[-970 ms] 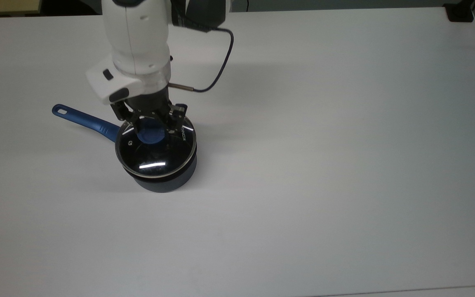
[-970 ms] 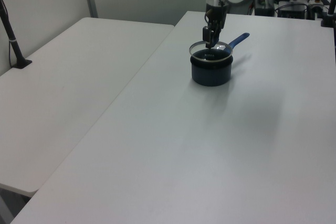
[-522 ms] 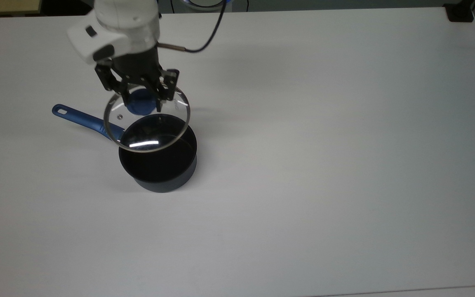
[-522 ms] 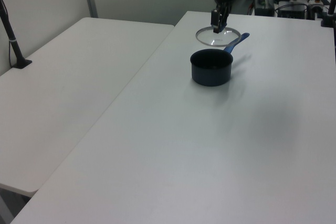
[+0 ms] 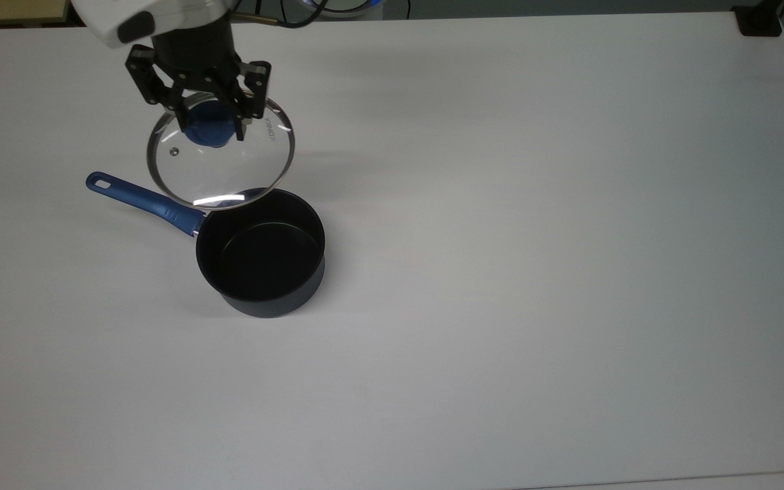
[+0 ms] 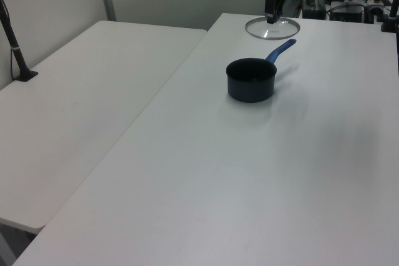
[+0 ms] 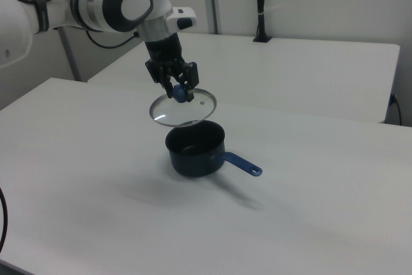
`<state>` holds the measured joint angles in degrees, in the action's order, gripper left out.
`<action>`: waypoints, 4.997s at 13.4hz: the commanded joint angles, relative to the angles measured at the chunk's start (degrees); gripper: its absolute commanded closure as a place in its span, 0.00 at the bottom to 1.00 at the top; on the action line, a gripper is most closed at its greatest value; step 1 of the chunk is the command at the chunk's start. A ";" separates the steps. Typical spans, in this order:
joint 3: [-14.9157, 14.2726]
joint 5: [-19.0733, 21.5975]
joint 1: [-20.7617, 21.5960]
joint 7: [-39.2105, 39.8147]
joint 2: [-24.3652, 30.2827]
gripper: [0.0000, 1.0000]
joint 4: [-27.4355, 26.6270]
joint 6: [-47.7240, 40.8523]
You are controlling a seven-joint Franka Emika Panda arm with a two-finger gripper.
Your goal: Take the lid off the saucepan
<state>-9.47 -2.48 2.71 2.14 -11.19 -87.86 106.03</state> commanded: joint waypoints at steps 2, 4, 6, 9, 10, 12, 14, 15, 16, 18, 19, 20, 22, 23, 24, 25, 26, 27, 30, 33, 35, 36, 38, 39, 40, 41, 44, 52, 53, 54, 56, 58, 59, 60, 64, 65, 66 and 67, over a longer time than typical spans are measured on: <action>-2.84 0.28 5.54 1.29 4.85 0.45 -5.47 -0.82; -2.84 0.28 7.39 1.29 7.13 0.45 -8.54 -1.26; -2.84 0.19 8.62 1.99 8.54 0.45 -9.17 -3.80; -2.84 0.19 10.64 2.96 9.34 0.45 -9.26 -6.61; -2.84 0.19 11.43 2.96 9.34 0.45 -9.52 -6.97; -2.66 0.19 12.67 2.70 9.34 0.45 -10.58 -6.88; -2.49 0.19 13.89 2.61 9.17 0.45 -11.37 -6.45; -2.57 0.19 14.68 2.44 8.55 0.45 -12.07 -6.01; -2.49 0.19 14.78 2.43 8.11 0.45 -12.34 -4.96; -2.40 0.19 14.78 2.35 8.46 0.45 -14.35 -2.24; -2.31 0.19 14.87 2.35 8.11 0.45 -14.53 -1.97; -2.22 0.19 15.56 2.35 7.85 0.45 -15.23 -1.09; -2.22 0.28 16.45 2.17 7.23 0.45 -17.25 1.98; -2.22 0.19 17.23 2.17 6.45 0.45 -18.04 2.86; -2.14 0.19 17.68 2.17 5.83 0.45 -18.31 3.57; -2.13 0.19 17.94 2.08 4.78 0.45 -18.40 4.18; -2.13 0.28 18.03 2.08 4.42 0.45 -18.40 4.36; -2.13 0.28 18.12 2.17 3.90 0.45 -18.40 4.37; -2.13 0.28 19.26 2.08 1.17 0.45 -18.40 5.93; -1.87 0.28 19.35 2.08 -1.02 0.45 -18.40 6.56; -1.08 0.28 19.35 1.47 -2.78 0.45 -18.40 8.66; -1.08 0.28 19.35 1.38 -3.22 0.45 -18.40 8.76; -0.56 0.28 19.35 1.38 -5.23 0.45 -18.40 8.93; 0.23 0.28 19.35 1.12 -6.29 0.45 -18.40 10.50; 0.33 0.28 19.35 0.51 -6.39 0.45 -18.40 11.13; 0.33 0.28 19.35 0.50 -6.39 0.45 -18.49 11.13; 0.50 -0.07 20.05 0.50 -7.62 0.45 -19.11 11.22; 0.50 0.37 19.70 -0.20 -6.92 0.00 -18.40 10.17; 0.50 0.37 19.53 -0.46 -6.05 0.00 -18.14 9.21; 0.42 0.46 19.35 -0.55 -4.82 0.00 -17.53 6.85; 0.33 0.55 17.95 -1.16 0.17 0.00 -17.44 3.76; 0.33 0.55 15.67 -2.22 4.75 0.00 -16.56 1.13; 0.41 0.55 14.01 -2.22 6.68 0.00 -15.60 -0.80; 0.59 0.63 12.16 -2.22 8.53 0.00 -14.72 -2.39; 1.90 0.63 6.18 -2.22 13.30 0.00 -11.03 -7.67; 2.34 0.63 5.30 -2.31 13.21 0.00 -10.76 -7.50; 2.43 0.81 4.24 -2.22 13.12 0.00 -9.80 -7.67; 2.52 1.51 3.54 -2.40 13.21 0.00 -9.62 -7.76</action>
<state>-8.26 -2.40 8.51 0.78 2.31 -98.91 99.58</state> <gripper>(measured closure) 0.000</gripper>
